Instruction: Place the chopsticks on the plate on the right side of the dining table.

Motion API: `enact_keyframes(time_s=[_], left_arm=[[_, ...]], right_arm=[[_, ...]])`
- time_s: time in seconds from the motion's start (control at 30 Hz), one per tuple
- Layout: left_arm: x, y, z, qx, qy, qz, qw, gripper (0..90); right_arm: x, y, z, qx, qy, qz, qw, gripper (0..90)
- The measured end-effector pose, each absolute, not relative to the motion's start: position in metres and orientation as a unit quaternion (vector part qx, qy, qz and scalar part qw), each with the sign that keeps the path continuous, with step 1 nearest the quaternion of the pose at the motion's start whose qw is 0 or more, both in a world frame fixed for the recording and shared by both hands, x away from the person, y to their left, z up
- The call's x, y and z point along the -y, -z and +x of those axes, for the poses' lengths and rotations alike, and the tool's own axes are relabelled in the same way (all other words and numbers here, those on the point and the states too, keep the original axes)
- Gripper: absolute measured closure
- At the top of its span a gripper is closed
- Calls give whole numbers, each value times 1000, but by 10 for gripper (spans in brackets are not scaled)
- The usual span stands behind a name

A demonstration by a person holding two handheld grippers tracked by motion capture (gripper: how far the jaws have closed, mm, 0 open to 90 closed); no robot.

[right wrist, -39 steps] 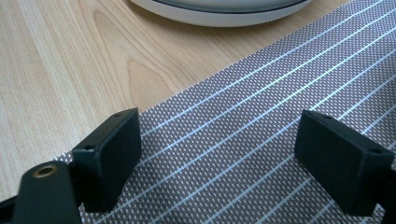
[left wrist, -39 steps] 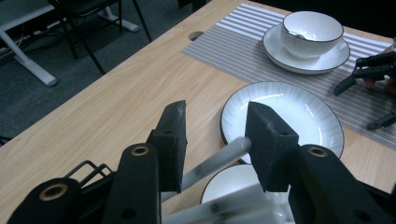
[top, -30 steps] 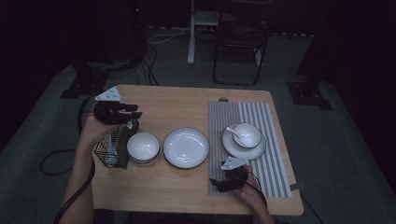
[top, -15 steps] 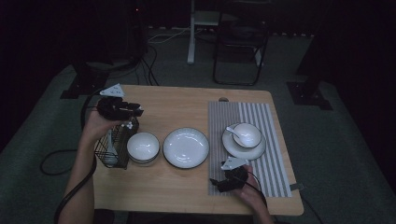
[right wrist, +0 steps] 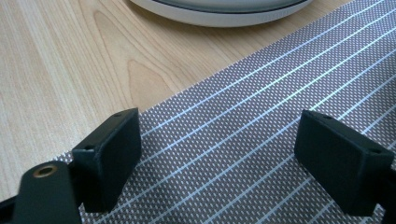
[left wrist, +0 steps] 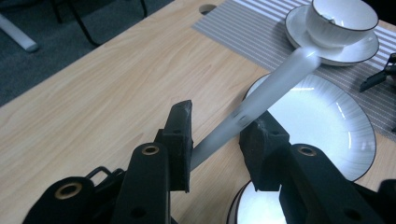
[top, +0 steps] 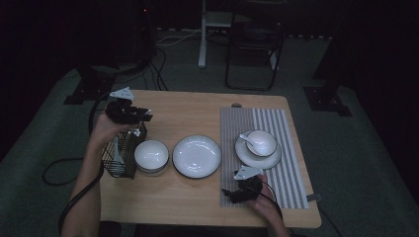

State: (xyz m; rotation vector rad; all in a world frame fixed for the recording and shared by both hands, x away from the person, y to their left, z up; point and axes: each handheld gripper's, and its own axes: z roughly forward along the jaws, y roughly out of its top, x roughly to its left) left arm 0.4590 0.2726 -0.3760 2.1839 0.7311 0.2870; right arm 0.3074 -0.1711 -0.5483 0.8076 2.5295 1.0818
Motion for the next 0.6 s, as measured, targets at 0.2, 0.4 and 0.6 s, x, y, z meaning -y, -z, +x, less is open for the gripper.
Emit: enact_keyframes(time_s=[0.2, 0.4, 0.6], left_arm=[[-280, 386, 463, -308, -104, 856, 402, 637], [-284, 393, 465, -319, -103, 855, 397, 631], [-285, 393, 465, -321, -111, 852, 398, 642]], right_arm=[[171, 548, 307, -874, -374, 279, 137, 148], [171, 548, 307, -874, -374, 279, 137, 148], [171, 548, 307, -874, -374, 279, 137, 148]])
